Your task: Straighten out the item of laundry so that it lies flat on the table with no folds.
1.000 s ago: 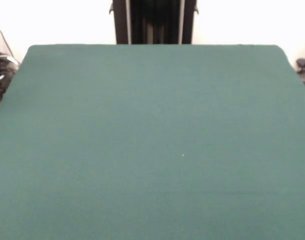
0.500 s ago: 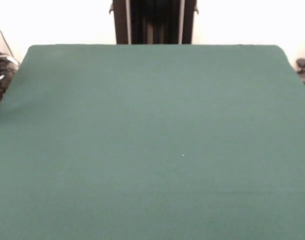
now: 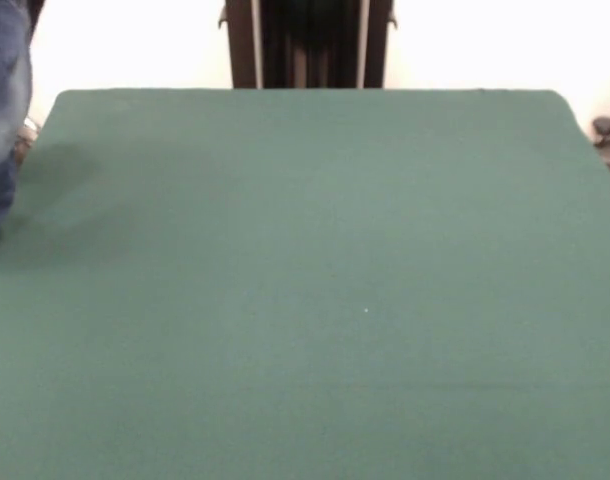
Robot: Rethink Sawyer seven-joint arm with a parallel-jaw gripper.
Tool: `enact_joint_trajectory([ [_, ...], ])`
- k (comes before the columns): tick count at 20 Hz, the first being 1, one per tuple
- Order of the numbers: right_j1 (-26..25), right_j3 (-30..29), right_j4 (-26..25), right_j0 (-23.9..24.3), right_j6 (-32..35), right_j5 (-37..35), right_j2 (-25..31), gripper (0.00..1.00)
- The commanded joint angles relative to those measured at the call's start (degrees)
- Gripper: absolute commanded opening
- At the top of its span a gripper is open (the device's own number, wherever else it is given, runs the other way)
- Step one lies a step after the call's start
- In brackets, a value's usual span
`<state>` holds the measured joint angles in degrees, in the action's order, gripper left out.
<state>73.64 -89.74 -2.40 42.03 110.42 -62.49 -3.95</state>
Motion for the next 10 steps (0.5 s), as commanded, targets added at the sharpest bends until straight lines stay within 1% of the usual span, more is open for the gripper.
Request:
enact_joint_trajectory([
  [1,-0.58,-8.12,1.4,-5.74,19.59,0.58,-3.38,0.0],
  [6,-1.44,-8.79,1.65,-8.82,21.72,1.51,-5.25,0.0],
  [8,-2.18,-9.68,1.95,-9.26,21.07,2.95,-5.65,0.0],
  [10,-3.18,-11.33,2.45,-9.43,20.45,6.11,-5.79,0.0],
])
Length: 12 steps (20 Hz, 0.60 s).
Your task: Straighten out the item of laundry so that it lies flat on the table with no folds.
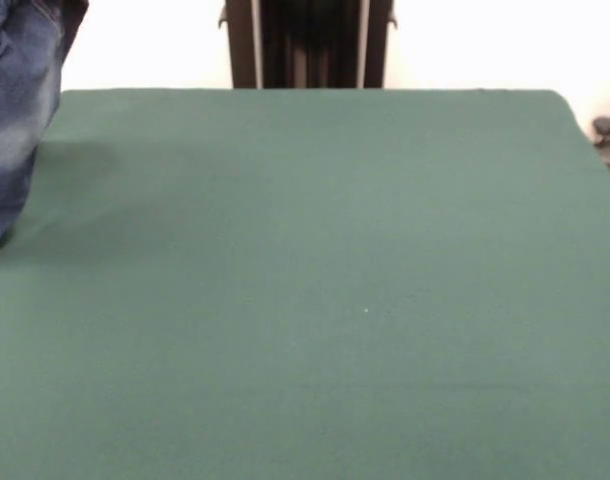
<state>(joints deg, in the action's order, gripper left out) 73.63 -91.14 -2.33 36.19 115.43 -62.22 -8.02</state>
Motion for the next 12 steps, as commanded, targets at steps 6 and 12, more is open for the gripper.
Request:
enact_joint_trajectory([
  [6,-5.62,-13.36,2.4,-5.32,17.21,13.18,-2.62,0.0],
  [12,-6.51,-14.97,4.35,-8.35,19.99,15.37,-4.34,0.0],
])
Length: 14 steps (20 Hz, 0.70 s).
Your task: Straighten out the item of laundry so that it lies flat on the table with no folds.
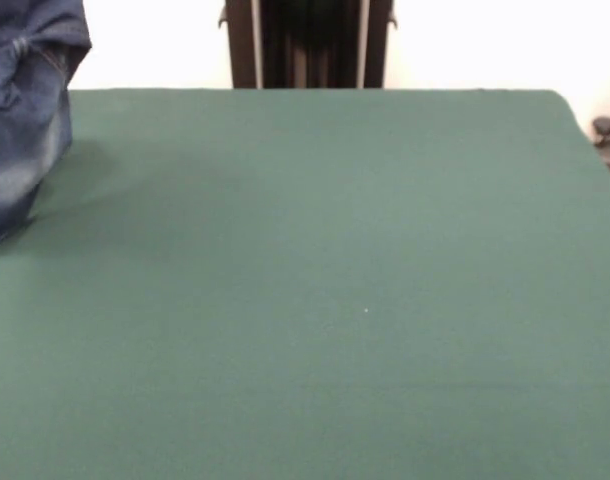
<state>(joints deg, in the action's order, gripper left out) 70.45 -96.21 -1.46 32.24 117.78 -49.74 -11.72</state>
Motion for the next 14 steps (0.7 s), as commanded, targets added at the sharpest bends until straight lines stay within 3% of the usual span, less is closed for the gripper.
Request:
enact_joint_trajectory([
  [1,-3.38,-10.27,3.87,-4.85,17.74,3.2,-0.78,0.0],
  [8,-3.47,-11.46,5.33,-9.15,19.94,4.13,-2.91,0.0],
  [14,-0.82,-8.5,6.83,-15.88,25.99,-3.41,-6.12,0.0],
])
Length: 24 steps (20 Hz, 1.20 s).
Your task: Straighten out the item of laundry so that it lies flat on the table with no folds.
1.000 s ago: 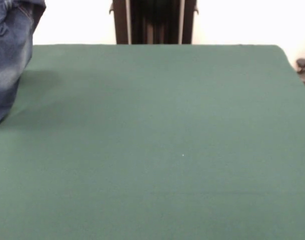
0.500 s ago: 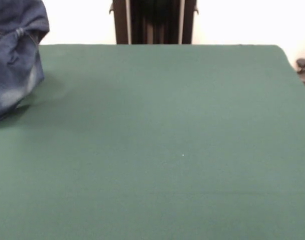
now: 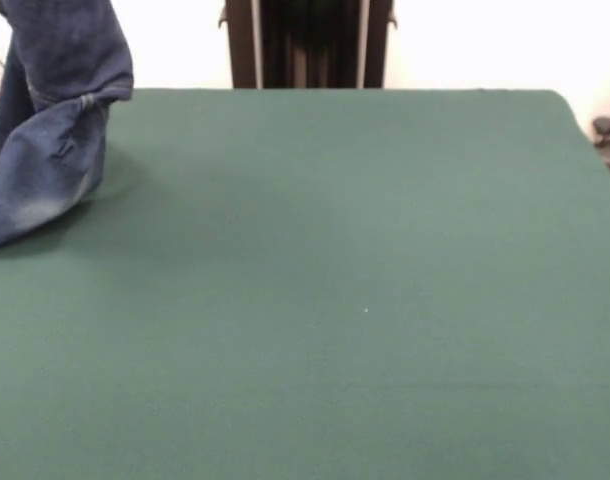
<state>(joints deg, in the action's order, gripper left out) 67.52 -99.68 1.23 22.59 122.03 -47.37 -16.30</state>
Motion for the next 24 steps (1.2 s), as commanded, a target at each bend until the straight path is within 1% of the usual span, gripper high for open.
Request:
enact_joint_trajectory([
  [1,2.54,-4.51,4.37,-7.34,22.54,-6.49,-2.05,0.0],
  [4,3.64,-2.39,4.17,-10.69,24.93,-9.18,-3.81,0.0],
  [7,4.07,0.68,2.31,-14.46,28.19,-12.32,-5.89,0.0],
  [11,4.33,4.31,1.48,-18.06,31.57,-16.18,-7.47,0.0],
  [16,5.28,6.77,3.04,-20.47,33.62,-19.28,-7.28,0.0],
  [19,4.71,9.07,1.85,-21.6,34.31,-20.64,-7.33,0.0],
  [22,4.61,8.42,1.49,-21.95,33.6,-18.72,-7.33,0.0],
  [24,4.48,7.47,2.29,-21.4,32.05,-17.04,-7.08,0.0],
])
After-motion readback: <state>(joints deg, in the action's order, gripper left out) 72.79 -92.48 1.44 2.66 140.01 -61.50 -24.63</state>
